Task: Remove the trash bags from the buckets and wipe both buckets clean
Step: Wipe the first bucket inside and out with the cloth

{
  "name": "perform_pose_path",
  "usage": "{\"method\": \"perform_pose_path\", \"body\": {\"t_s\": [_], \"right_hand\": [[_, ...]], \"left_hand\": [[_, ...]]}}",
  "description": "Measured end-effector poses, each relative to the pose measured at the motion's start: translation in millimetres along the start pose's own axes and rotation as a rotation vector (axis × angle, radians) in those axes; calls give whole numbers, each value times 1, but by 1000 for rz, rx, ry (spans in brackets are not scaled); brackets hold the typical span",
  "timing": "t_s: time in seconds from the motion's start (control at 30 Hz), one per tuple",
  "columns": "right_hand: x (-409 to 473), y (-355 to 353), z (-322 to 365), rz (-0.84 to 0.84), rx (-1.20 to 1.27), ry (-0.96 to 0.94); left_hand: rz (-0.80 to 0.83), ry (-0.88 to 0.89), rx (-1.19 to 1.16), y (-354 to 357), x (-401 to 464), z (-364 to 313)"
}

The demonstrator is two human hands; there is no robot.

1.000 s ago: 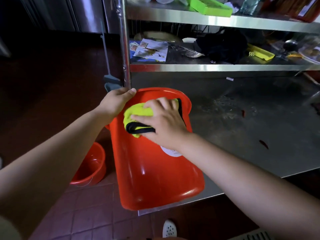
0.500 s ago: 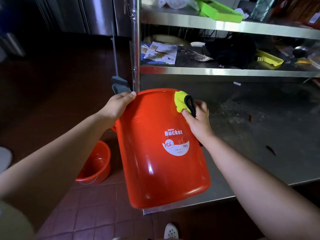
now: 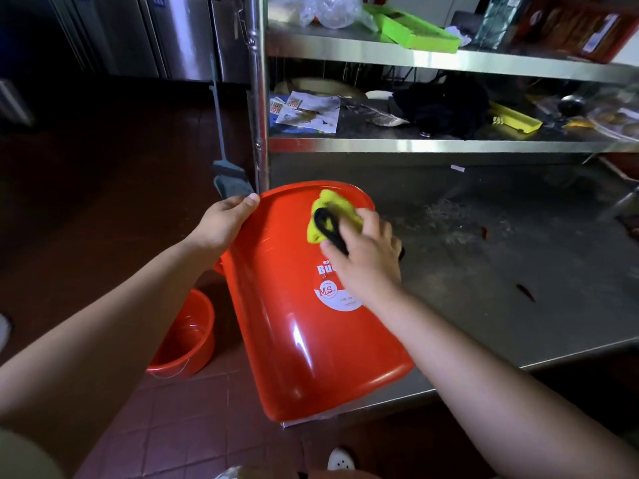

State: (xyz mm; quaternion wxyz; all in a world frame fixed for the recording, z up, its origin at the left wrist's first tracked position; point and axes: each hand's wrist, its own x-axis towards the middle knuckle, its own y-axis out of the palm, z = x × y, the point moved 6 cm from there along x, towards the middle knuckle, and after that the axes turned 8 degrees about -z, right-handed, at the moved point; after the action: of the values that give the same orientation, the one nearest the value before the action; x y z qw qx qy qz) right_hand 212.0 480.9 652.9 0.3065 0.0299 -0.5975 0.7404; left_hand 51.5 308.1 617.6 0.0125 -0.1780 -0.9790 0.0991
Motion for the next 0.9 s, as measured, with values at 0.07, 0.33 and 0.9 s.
{"method": "perform_pose_path", "body": {"t_s": [0.07,0.33,0.9], "right_hand": [[-22,-6,26,-8,-125,-152],[-83,-13,42,53,-182,-518],[-59,12,-100,110,318,381]], "left_hand": [[-4,8,16,1,3,1],[-207,320,557,8,4,-14],[-156,133,409,9,-6,-11]]}}
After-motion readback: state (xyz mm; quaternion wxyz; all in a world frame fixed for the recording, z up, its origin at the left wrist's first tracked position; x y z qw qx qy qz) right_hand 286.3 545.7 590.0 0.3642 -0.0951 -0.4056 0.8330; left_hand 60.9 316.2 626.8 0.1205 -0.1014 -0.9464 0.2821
